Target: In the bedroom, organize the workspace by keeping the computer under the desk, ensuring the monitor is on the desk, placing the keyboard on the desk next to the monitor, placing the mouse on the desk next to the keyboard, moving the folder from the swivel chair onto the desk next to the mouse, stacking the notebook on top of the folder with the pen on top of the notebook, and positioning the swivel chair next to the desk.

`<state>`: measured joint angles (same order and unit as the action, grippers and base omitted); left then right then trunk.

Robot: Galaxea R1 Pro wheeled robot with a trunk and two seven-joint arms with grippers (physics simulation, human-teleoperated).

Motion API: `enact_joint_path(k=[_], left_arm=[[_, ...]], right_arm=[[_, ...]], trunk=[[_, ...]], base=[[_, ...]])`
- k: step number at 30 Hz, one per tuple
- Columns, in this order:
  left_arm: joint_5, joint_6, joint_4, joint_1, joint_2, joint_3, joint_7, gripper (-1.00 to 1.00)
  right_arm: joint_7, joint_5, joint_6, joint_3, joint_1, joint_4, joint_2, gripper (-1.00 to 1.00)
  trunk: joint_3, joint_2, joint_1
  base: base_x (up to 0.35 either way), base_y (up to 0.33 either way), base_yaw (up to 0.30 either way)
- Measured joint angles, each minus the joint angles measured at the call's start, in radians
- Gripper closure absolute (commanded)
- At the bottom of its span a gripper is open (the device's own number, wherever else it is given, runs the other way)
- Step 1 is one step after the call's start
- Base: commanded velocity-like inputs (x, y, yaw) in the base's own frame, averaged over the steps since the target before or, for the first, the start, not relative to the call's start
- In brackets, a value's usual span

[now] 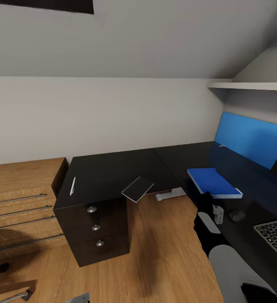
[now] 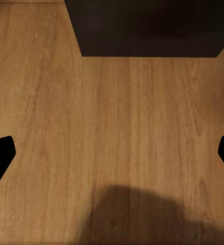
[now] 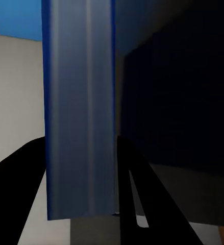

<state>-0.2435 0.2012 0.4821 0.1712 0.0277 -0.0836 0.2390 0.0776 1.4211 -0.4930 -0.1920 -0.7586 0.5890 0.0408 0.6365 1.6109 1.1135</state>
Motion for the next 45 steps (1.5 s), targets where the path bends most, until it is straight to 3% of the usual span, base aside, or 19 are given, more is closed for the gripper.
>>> enact_joint_path(k=[45], left_arm=[[-0.001,-0.002,-0.007,0.0,-0.001,0.0,0.001,-1.0]], right_arm=[[-0.025,0.0,0.002,-0.001,0.0,-0.001,-0.015,1.0]], trunk=[[0.0,0.0,0.0]], base=[[0.03,-0.013,0.0]])
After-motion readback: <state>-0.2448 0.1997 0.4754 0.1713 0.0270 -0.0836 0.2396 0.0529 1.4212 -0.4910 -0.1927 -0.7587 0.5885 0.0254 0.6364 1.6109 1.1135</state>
